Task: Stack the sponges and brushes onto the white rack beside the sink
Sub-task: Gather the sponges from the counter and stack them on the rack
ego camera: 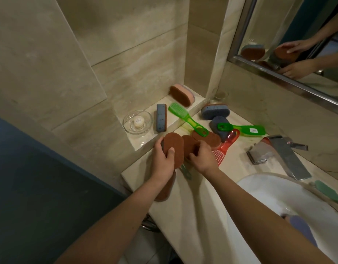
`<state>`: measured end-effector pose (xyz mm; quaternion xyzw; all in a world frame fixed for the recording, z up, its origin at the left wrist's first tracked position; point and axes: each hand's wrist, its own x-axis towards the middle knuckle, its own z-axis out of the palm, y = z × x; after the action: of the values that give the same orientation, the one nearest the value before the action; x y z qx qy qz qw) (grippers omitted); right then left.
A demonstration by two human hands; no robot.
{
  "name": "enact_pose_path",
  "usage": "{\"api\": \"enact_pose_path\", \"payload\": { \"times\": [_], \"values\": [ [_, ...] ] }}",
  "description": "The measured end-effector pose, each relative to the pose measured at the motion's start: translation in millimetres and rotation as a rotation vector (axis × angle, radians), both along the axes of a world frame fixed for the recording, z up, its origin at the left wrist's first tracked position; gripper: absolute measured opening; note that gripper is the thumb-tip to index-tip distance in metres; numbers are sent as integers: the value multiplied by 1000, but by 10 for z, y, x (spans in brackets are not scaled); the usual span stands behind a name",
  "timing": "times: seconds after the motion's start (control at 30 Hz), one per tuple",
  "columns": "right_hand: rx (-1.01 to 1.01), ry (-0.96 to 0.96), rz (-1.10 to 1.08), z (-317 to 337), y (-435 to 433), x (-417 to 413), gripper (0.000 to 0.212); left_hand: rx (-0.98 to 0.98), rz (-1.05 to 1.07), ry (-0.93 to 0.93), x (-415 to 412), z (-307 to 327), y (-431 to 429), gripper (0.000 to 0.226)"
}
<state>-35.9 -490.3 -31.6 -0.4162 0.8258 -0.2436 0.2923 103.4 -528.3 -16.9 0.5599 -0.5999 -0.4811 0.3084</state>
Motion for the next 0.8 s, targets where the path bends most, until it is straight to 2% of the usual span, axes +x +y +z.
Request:
{"api": "enact_pose_path", "payload": {
  "times": [0.2,0.33,0.4,0.53,0.67,0.8],
  "values": [
    [74,100,85,-39,-24,46,57,31,6,0,9,-51,-28,55],
    [65,59,49,-41,-29,52,68,47,0,-19,12,-43,-36,56],
    [35,12,2,-26,-20,44,72,55,-7,-28,19,-36,-28,57],
    [-79,-37,-78,71,7,72,64,62,-15,-30,0,12,-7,56],
    [-190,-78,-208,228,66,73,58,51,16,53,-53,109,49,51],
    [-301,-206,-360,413,226,8,63,51,60,96,-183,233,151,43]
  ]
}}
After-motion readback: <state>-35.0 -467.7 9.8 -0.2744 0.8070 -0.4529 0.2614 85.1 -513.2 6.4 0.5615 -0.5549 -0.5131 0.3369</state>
